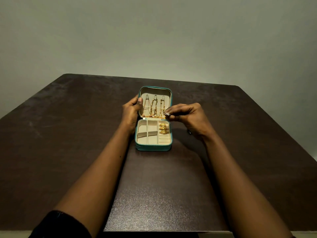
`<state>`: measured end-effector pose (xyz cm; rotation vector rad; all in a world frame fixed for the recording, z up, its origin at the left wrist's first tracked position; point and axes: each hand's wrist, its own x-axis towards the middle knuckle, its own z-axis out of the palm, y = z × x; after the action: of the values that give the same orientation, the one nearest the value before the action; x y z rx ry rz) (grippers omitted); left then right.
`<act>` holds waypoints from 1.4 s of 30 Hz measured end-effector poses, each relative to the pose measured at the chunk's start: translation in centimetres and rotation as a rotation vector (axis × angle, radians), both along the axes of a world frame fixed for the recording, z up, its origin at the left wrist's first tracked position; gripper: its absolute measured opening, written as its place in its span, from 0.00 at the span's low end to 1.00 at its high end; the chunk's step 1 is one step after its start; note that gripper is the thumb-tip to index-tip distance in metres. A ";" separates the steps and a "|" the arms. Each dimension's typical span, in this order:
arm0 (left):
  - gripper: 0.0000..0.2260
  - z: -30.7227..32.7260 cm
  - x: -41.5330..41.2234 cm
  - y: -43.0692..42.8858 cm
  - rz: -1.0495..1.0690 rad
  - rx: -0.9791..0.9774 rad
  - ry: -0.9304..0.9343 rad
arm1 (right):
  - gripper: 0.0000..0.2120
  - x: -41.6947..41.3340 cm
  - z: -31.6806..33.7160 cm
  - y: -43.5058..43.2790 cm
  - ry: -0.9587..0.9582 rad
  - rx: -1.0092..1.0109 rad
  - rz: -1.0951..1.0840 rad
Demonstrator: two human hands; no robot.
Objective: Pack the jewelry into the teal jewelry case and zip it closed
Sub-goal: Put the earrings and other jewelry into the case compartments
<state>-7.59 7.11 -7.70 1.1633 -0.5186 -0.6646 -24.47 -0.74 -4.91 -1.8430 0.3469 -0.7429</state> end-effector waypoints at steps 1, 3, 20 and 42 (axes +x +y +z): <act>0.16 0.0 0.0 0.0 0.001 0.000 0.002 | 0.13 0.0 0.0 0.1 0.004 0.006 0.007; 0.16 -0.1 0.0 0.0 0.001 -0.004 0.004 | 0.13 0.0 0.0 0.1 0.011 0.011 0.014; 0.16 -0.4 0.3 -0.2 -0.001 -0.023 0.008 | 0.15 -0.1 0.2 0.4 0.108 0.040 0.049; 0.15 -0.4 0.4 -0.3 -0.008 0.006 -0.018 | 0.08 0.2 1.5 1.7 0.541 -0.218 -0.056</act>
<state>-7.16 6.84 -8.12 1.1740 -0.5365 -0.6632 -24.28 0.97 -3.36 -2.2383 0.6872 -0.3129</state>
